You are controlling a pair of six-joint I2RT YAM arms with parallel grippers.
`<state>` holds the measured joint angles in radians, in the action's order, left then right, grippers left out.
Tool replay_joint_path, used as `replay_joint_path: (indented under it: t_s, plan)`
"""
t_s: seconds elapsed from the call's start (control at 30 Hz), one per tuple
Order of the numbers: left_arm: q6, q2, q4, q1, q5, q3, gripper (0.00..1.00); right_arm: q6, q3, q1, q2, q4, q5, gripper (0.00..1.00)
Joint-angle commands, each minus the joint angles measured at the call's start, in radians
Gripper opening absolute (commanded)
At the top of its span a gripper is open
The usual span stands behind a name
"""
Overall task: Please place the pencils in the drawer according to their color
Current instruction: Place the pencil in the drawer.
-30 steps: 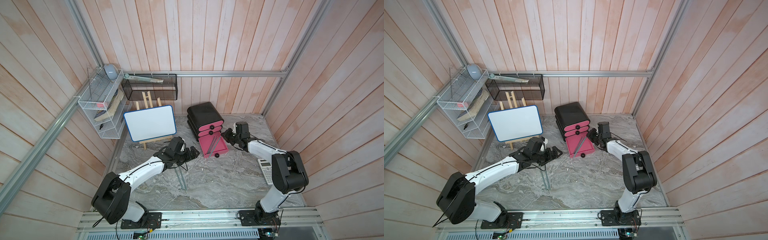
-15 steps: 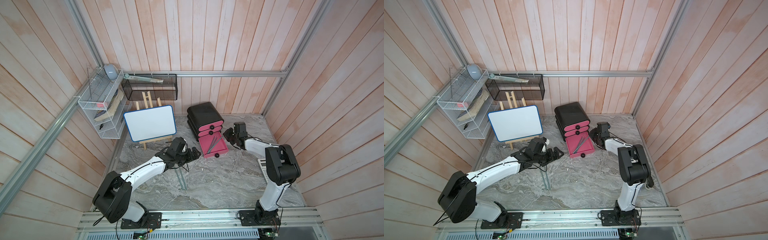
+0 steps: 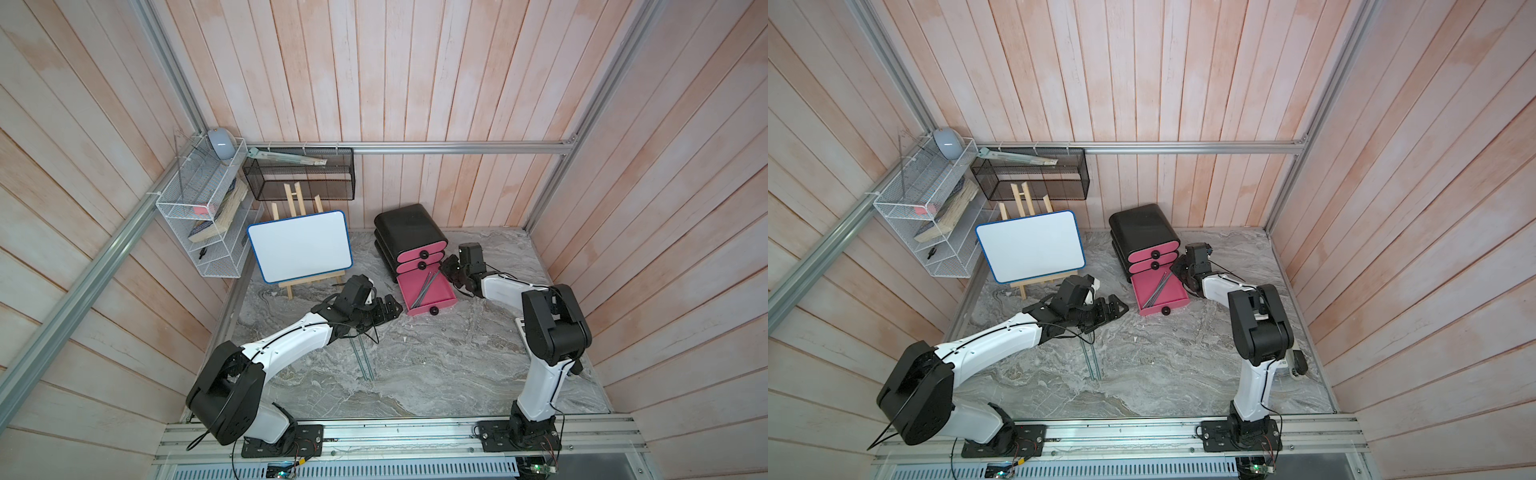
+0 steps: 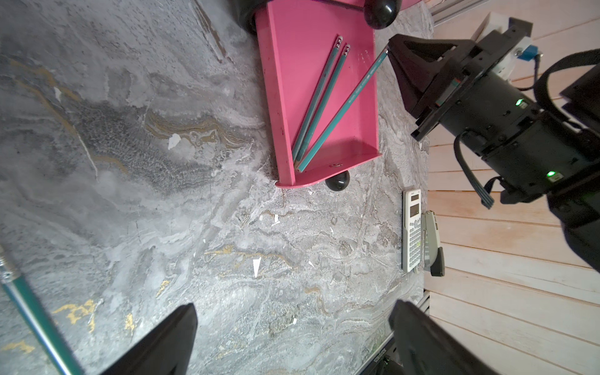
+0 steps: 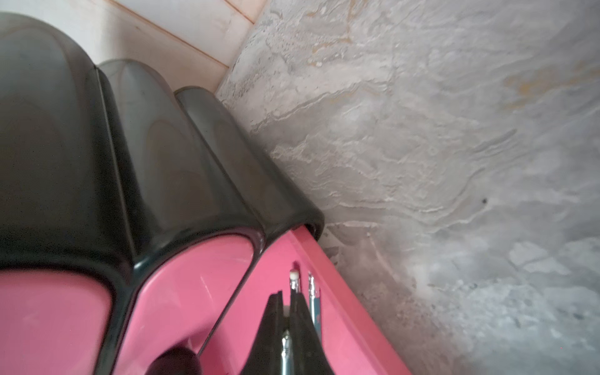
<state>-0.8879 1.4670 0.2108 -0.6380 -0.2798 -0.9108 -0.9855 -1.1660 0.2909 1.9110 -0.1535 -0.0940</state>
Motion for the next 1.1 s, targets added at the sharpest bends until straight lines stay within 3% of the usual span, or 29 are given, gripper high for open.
replay_joint_path:
  t_s: [0.0,0.07,0.17,0.6,1.07]
  plan:
    - [-0.01,0.01,-0.016,-0.006,0.01,-0.019,1.0,0.041,-0.018,0.02,0.013,0.017,0.007,0.16]
    - [-0.011,0.006,-0.018,-0.006,0.011,-0.017,0.99,0.046,-0.009,0.028,0.003,0.015,0.001,0.28]
    - [-0.009,0.001,-0.018,-0.006,0.016,-0.016,1.0,0.055,0.01,0.034,-0.029,0.014,0.002,0.33]
    - [0.013,-0.019,-0.001,-0.005,0.047,-0.01,1.0,0.125,0.081,0.049,-0.202,0.051,-0.051,0.37]
    - [0.024,-0.043,0.025,-0.001,0.068,-0.018,1.0,0.163,0.108,0.098,-0.16,0.127,-0.096,0.42]
